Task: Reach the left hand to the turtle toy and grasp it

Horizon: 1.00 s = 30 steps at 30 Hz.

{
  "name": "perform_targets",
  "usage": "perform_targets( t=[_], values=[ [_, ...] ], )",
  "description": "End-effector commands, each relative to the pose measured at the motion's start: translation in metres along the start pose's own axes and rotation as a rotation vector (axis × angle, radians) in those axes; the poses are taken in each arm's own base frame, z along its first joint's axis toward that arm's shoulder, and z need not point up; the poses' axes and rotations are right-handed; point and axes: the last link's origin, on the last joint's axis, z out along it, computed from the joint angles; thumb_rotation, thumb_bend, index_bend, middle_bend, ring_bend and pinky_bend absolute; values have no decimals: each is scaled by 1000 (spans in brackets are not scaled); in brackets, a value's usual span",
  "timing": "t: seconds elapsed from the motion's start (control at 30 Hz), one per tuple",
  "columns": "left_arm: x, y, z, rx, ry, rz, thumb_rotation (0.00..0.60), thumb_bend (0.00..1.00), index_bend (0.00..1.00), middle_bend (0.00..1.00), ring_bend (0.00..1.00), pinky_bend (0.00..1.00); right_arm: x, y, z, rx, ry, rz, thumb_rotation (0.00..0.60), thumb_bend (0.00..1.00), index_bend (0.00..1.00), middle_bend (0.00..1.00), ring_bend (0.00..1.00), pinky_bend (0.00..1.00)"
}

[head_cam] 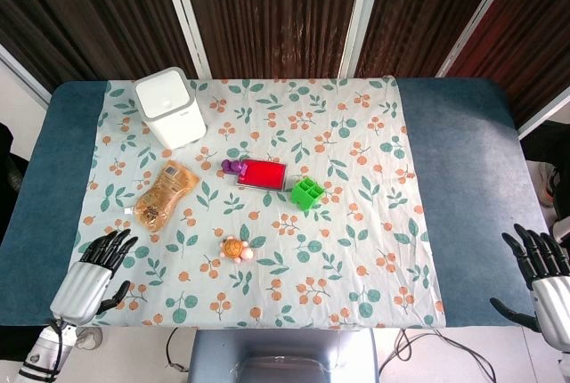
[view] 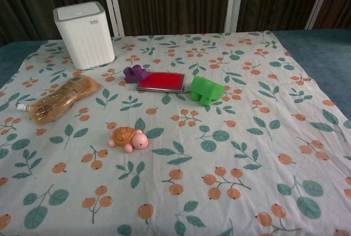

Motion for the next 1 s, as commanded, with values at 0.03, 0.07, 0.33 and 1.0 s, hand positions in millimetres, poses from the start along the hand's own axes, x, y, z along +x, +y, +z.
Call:
perform_targets(
  t=[0.03, 0.07, 0.33, 1.0],
  values=[
    [-2, 1, 1, -2, -4, 0, 600, 403, 0, 19, 23, 152, -2, 0, 1, -1, -11, -1, 600, 102, 0, 0, 0, 0],
    [-2, 2, 2, -4, -6, 1, 600, 402, 0, 16, 24, 157, -3, 0, 2, -2, -14, -3, 600, 103, 0, 0, 0, 0],
    [-24, 39, 20, -226, -26, -68, 600, 402, 0, 0, 439, 557, -6, -6, 3, 19, -25, -1, 600, 103, 0, 0, 0, 0],
    [-58, 121, 133, -403, 26, 44, 600, 405, 22, 122, 959, 1000, -6, -1, 8, 2, -55, 13, 600, 103, 0, 0, 0, 0]
  ],
)
